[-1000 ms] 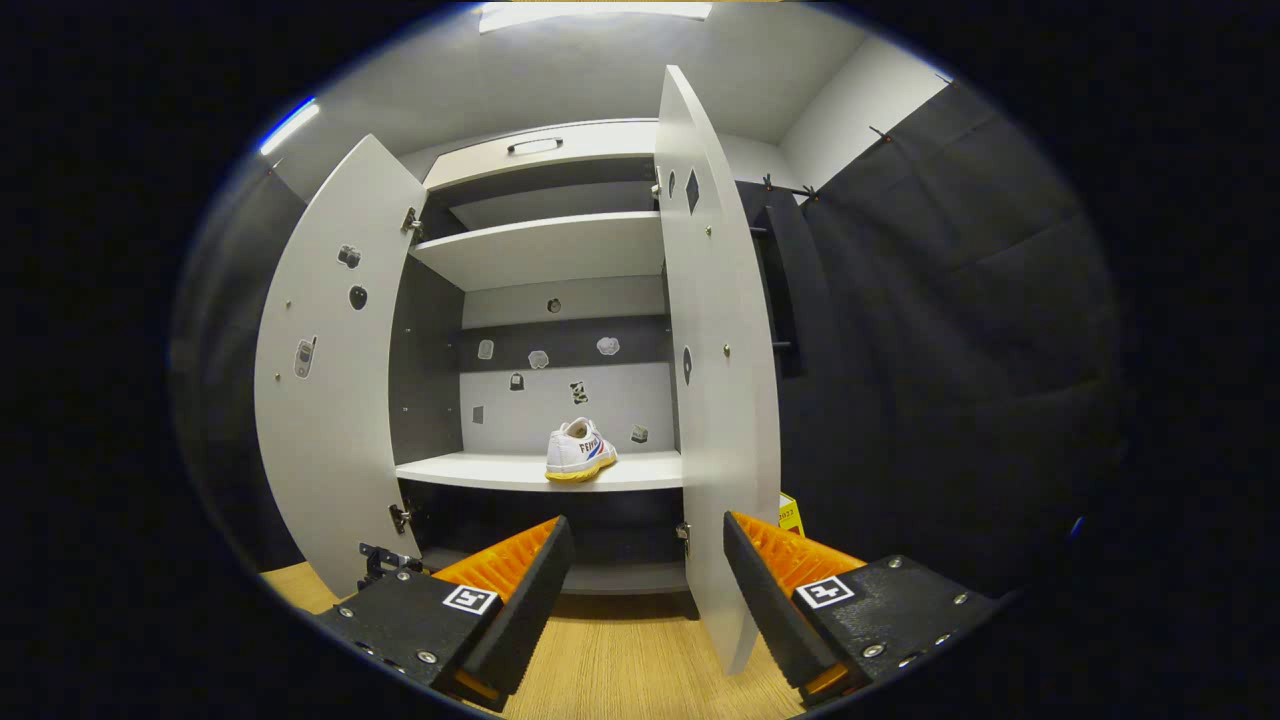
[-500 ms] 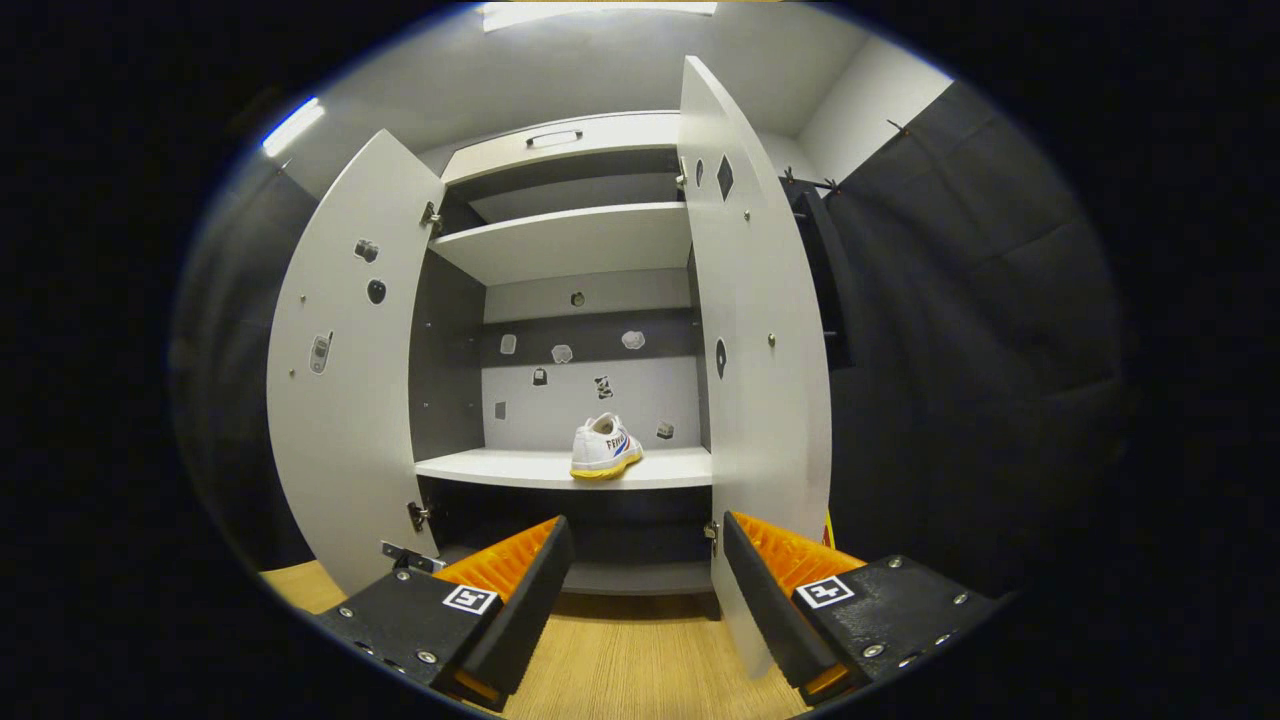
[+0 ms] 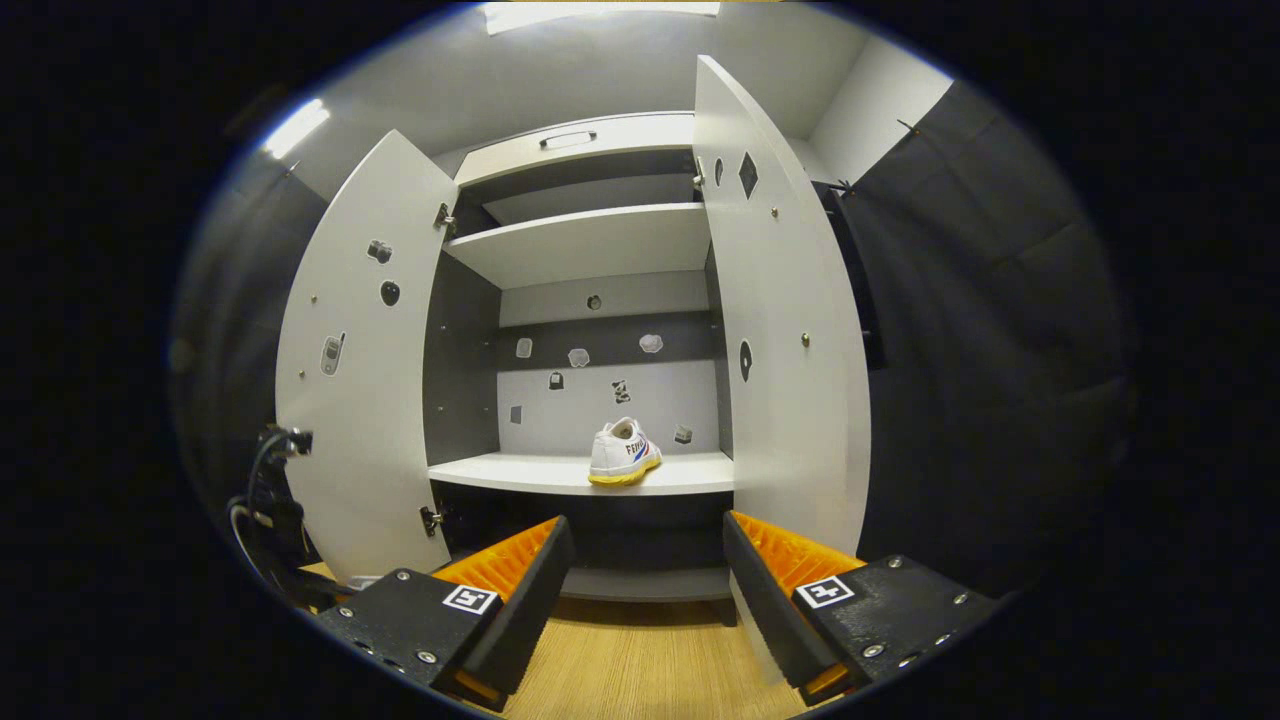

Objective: Grab one shoe with the right hand and put it into the shoe cabinet, grab the other shoe with the left hand and put it into the shoe cabinet; then close the right door with the right hand and the left door with the left hand.

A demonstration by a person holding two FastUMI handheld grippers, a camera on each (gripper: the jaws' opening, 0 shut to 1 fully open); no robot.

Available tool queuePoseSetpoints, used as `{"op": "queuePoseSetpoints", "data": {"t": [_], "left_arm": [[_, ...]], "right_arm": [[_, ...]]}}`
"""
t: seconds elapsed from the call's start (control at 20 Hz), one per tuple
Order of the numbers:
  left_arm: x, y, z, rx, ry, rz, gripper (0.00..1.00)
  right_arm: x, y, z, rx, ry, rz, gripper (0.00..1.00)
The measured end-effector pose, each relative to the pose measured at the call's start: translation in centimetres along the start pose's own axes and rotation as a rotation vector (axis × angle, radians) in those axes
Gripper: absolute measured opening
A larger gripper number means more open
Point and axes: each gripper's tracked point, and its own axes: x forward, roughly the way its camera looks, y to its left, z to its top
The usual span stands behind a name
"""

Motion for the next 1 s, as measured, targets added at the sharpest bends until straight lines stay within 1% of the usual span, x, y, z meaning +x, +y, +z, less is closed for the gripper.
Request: {"op": "queuePoseSetpoints", "data": {"t": [0.1, 0.2, 0.3, 0.4, 0.45, 0.55, 0.65, 0.7, 0.85, 1.0], "left_arm": [[-0.5, 0.5, 5.5, 0.016, -0.097, -0.041, 0.10], [-0.2, -0.6, 9.5, 0.031, -0.158, -0.068, 0.10], [2.3, -2.7, 12.5, 0.002, -0.175, -0.095, 0.10], [5.4, -4.5, 15.4, -0.026, -0.160, -0.113, 0.10], [9.2, -5.9, 17.9, -0.005, -0.150, -0.103, 0.10], [14.2, -6.3, 18.9, 0.016, -0.092, -0.050, 0.10], [19.8, -7.5, 20.2, 0.050, -0.042, -0.014, 0.10], [21.7, -7.6, 20.4, 0.056, -0.016, 0.017, 0.11], [26.0, -8.0, 20.1, 0.042, 0.050, 0.077, 0.10], [27.9, -7.7, 18.8, 0.069, 0.102, 0.115, 0.10]], "right_arm": [[0.1, 0.4, 0.1, 0.003, 0.000, 0.011, 0.93], [0.1, 0.6, 0.2, 0.007, -0.005, 0.014, 0.92], [-0.2, 0.6, 0.5, 0.008, -0.012, 0.015, 0.93], [-0.6, 0.5, 0.6, 0.006, -0.018, 0.013, 0.93], [-0.7, 0.3, 0.6, 0.007, -0.015, 0.008, 0.93], [-1.0, 0.0, 0.2, 0.015, -0.001, 0.002, 0.93], [-1.3, -0.4, 0.3, 0.010, -0.001, -0.007, 0.93], [-1.4, -0.8, 0.4, 0.001, -0.001, -0.016, 0.93], [-1.8, -2.0, 0.9, -0.018, -0.001, -0.040, 0.93], [-1.9, -3.2, 0.6, -0.022, 0.007, -0.063, 0.93]]}}
